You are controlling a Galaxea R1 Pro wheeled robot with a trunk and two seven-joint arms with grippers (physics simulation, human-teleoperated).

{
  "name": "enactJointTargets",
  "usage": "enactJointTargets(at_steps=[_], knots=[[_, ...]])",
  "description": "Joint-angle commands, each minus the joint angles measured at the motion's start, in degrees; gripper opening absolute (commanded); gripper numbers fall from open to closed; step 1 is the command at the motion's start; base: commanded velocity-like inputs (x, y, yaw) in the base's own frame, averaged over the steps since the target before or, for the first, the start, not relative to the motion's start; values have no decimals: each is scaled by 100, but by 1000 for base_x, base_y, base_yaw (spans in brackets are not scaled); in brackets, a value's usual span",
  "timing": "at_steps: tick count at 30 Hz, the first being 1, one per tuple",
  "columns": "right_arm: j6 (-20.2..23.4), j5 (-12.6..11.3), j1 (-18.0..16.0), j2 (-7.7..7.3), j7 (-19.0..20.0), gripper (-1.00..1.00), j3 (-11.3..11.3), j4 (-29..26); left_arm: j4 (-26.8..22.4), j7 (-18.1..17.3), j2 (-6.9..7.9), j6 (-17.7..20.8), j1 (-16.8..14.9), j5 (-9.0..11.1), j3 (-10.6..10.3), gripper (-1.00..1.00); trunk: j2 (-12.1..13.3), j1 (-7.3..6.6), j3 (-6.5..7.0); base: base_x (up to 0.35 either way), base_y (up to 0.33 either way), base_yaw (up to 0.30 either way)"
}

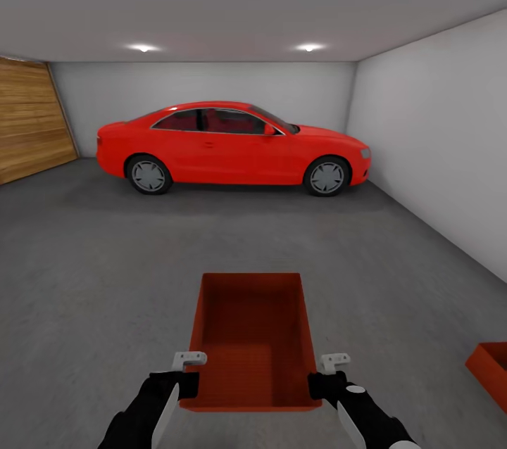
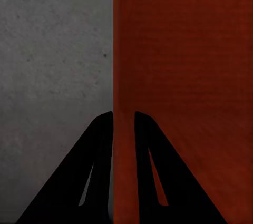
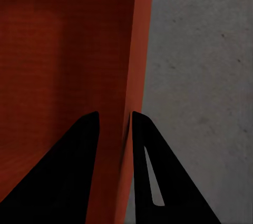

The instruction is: Move the two storage containers from the living room to the garage. In the garage, place one container on the floor and stack the other container on top of it (either order is fine).

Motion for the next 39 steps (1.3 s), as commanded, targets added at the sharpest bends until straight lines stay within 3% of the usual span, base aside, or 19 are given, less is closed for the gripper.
enactJointTargets(at_steps=[1, 39], knots=[[37, -48, 2, 167, 23, -100, 132, 9, -14, 11, -95, -414, -7, 112, -52, -100, -11, 6, -13, 320, 0, 0], [37, -48, 2, 167, 31, -100, 132, 9, -14, 20, -96, -414, -7, 112, -52, -100, -11, 6, -13, 326, 0, 0]])
